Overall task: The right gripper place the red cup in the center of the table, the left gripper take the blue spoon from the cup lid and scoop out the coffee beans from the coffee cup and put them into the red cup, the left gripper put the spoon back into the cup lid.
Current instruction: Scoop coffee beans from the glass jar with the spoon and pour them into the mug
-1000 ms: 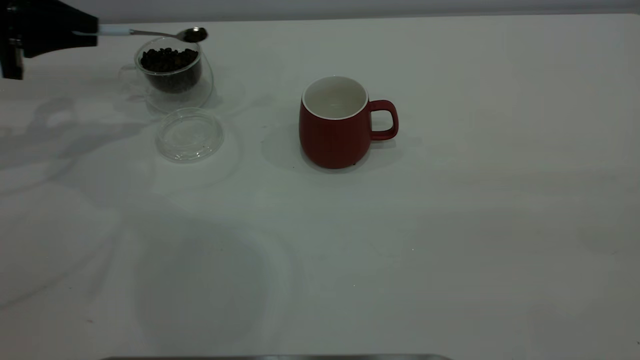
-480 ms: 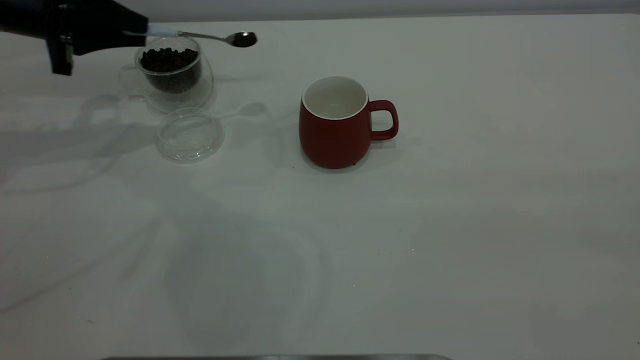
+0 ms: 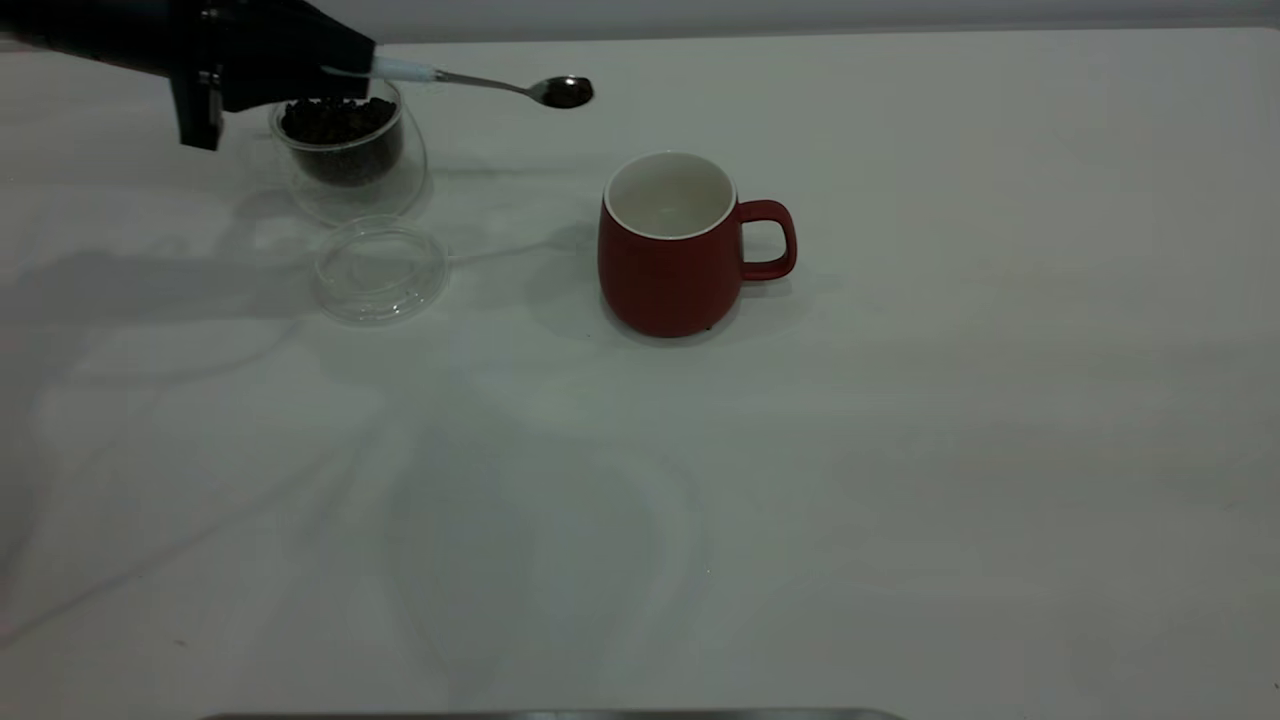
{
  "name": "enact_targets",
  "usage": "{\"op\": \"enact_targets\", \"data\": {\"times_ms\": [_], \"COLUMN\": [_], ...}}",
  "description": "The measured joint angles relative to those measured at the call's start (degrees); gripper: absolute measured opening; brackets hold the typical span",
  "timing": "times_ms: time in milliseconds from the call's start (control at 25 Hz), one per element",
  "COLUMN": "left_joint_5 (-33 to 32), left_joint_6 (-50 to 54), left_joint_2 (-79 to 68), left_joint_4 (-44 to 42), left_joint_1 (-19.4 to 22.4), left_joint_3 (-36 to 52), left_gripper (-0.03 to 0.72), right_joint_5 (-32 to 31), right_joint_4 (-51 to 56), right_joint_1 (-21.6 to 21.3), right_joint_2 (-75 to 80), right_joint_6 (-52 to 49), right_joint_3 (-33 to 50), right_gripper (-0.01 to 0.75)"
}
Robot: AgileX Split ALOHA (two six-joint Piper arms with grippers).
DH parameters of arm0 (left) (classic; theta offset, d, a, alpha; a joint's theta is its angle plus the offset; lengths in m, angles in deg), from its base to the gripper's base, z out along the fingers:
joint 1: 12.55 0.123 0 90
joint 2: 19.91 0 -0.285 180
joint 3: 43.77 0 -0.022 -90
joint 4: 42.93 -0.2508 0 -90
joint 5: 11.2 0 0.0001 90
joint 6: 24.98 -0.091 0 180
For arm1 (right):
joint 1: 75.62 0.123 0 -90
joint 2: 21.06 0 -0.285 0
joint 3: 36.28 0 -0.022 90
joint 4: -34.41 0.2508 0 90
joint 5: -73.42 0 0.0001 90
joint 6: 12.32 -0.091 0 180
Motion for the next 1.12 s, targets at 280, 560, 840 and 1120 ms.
{"op": "enact_targets", "data": {"times_ms": [280, 560, 840, 1120], "left_joint_5": [-0.1, -0.1, -0.2, -0.2], "left_joint_6": [0.0, 0.0, -3.2, -9.0], "left_joint_2": [0.0, 0.0, 0.0, 0.0], "left_joint_4": [-0.2, -2.8, -3.3, -3.3], "left_joint_1": [-2.2, -4.0, -6.1, -7.6], "left_joint_3": [0.0, 0.0, 0.0, 0.0], "left_gripper": [0.126, 0.126, 0.126, 0.126], "right_joint_5": [0.0, 0.0, 0.0, 0.0], "right_joint_4": [0.0, 0.0, 0.0, 0.0], "right_joint_1": [0.0, 0.0, 0.0, 0.0], "right_joint_2": [0.0, 0.0, 0.0, 0.0], "right_joint_6": [0.0, 0.0, 0.0, 0.0], "right_joint_3": [0.0, 0.0, 0.0, 0.0], "right_gripper": [0.568, 0.568, 0.568, 0.568]}}
